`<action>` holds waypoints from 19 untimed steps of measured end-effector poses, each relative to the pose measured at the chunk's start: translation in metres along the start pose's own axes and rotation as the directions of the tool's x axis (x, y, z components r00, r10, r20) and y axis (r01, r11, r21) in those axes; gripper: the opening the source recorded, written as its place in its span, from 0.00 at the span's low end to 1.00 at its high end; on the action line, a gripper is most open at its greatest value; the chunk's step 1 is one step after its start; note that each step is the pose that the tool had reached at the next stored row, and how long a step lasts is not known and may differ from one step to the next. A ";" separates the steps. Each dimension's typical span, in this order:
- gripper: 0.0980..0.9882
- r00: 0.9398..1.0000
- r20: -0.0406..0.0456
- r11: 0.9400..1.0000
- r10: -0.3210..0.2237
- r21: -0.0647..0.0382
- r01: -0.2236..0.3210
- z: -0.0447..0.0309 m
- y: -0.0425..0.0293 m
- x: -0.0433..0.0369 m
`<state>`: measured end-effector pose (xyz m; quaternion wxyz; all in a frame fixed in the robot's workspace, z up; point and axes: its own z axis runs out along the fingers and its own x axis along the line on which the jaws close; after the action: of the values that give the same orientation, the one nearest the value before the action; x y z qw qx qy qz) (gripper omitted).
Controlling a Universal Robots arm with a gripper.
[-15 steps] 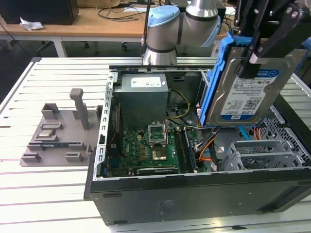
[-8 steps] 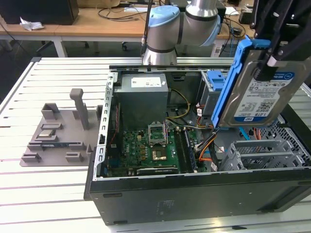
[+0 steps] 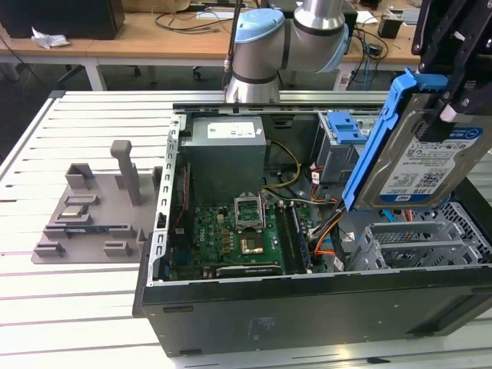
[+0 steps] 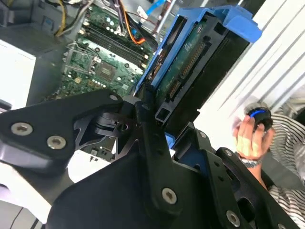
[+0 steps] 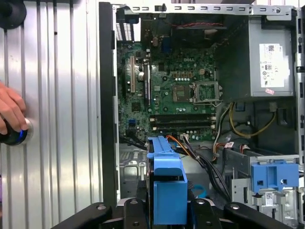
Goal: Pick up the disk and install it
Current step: 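Pick up the disk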
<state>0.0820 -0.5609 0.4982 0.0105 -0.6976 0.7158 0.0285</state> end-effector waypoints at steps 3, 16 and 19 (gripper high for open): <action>0.30 1.000 0.017 1.000 0.000 -0.003 0.000 0.0014 -0.0084 0.0015; 0.30 1.000 0.016 1.000 0.001 -0.015 0.000 0.0325 -0.0495 0.0050; 0.30 1.000 0.015 1.000 0.001 -0.016 -0.001 0.0371 -0.0547 0.0060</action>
<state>0.1356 -0.5663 0.4594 0.0103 -0.6972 0.7157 0.0396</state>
